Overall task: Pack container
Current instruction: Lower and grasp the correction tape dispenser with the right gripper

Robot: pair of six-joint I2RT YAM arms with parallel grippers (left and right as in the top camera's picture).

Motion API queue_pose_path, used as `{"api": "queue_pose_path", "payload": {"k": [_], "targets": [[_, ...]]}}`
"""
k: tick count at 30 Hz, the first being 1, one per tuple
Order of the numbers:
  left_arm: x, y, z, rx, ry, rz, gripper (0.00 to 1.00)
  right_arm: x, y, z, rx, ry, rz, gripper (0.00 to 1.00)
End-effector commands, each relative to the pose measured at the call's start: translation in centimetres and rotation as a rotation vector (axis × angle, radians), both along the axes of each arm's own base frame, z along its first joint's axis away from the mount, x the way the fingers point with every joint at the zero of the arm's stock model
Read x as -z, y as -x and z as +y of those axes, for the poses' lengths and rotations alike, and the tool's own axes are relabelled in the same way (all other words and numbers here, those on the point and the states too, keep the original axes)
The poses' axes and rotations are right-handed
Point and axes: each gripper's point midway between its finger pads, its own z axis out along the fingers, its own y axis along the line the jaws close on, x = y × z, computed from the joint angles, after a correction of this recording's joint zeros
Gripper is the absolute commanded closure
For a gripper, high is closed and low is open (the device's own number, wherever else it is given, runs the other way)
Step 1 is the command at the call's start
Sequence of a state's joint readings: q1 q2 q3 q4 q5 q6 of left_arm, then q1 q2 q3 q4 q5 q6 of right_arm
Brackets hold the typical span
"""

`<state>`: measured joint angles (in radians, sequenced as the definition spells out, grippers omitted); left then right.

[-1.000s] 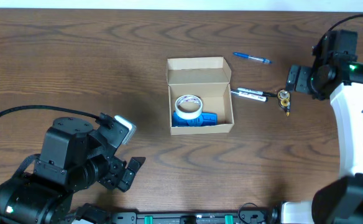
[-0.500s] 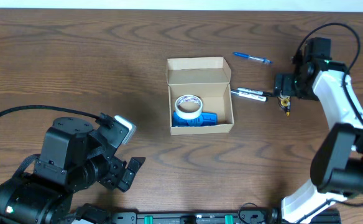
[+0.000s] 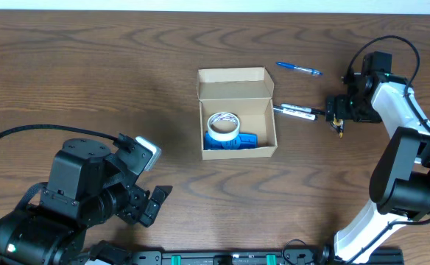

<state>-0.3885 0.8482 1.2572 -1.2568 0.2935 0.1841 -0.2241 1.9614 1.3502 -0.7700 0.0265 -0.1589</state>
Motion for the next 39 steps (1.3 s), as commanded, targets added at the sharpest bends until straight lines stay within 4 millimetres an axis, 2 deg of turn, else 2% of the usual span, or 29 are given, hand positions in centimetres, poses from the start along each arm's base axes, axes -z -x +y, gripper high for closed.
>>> {"api": "queue_pose_path", "payload": {"k": [1, 8, 16, 27, 33, 35, 39], "targets": [[-0.3, 0.1, -0.1, 0.011, 0.008, -0.003, 0.05, 1.2, 0.5, -0.1, -0.056, -0.005, 0.033, 0.02], [-0.3, 0.1, -0.1, 0.011, 0.008, -0.003, 0.05, 1.6, 0.6, -0.2, -0.074, 0.0, 0.045, 0.07], [-0.3, 0.1, -0.1, 0.011, 0.008, -0.003, 0.05, 1.7, 0.4, -0.4, -0.117, 0.013, 0.041, 0.05], [-0.3, 0.1, -0.1, 0.011, 0.008, -0.003, 0.05, 3.6, 0.4, -0.3, -0.11, 0.003, 0.068, 0.11], [-0.3, 0.1, -0.1, 0.011, 0.008, -0.003, 0.05, 3.7, 0.2, -0.4, -0.087, 0.001, 0.059, 0.22], [-0.3, 0.1, -0.1, 0.011, 0.008, -0.003, 0.05, 3.7, 0.2, -0.4, -0.083, 0.001, 0.059, 0.22], [-0.3, 0.1, -0.1, 0.011, 0.008, -0.003, 0.05, 3.7, 0.2, -0.4, -0.068, -0.001, 0.056, 0.35]]}}
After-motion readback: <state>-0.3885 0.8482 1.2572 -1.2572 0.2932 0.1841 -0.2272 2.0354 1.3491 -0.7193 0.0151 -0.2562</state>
